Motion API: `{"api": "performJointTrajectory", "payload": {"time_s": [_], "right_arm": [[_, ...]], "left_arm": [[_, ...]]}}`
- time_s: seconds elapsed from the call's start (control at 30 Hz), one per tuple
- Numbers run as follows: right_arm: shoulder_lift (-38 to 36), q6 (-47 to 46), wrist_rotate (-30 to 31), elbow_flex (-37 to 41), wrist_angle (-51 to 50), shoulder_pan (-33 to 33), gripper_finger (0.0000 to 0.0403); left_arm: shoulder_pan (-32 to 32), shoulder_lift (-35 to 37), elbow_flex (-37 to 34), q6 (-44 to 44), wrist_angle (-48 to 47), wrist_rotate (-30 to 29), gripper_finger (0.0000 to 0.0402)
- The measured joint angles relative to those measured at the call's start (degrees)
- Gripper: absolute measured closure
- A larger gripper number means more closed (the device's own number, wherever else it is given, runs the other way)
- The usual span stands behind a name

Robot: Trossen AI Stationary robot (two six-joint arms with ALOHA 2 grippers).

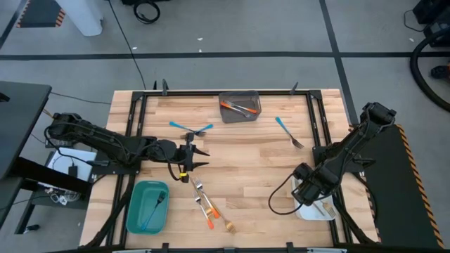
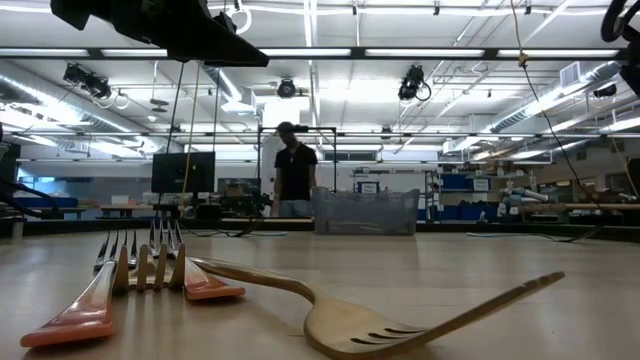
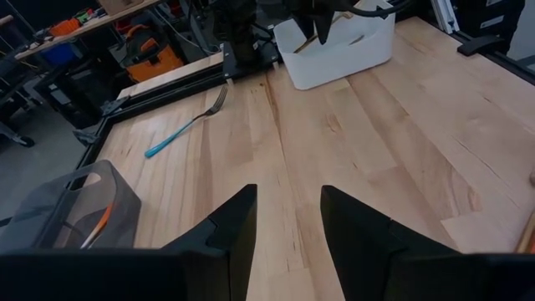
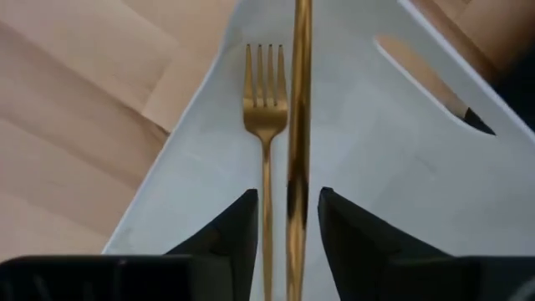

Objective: Sort silverware by color (type)
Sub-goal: Put the gold fork into the white bin

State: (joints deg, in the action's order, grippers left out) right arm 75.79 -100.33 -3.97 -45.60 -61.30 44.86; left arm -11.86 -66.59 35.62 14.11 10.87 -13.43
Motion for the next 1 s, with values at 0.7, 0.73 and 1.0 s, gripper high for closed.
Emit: {"api": "performJointTrajectory", "payload": {"time_s": [0.7, 0.73, 1.0], "right_arm": [[-0.2, -3.0, 3.9, -1.7, -3.5, -0.1, 0.0378], [-0.2, -3.0, 4.0, -2.1, -3.9, -0.1, 0.0377], [-0.2, -3.0, 3.3, -4.4, -5.7, 0.0, 0.0361]], "left_arm": [[0.0, 0.0, 0.0, 0.0, 0.0, 0.0, 0.0260], [0.0, 0.0, 0.0, 0.0, 0.0, 0.0, 0.0260], [0.0, 0.0, 0.0, 0.0, 0.0, 0.0, 0.0260]]}}
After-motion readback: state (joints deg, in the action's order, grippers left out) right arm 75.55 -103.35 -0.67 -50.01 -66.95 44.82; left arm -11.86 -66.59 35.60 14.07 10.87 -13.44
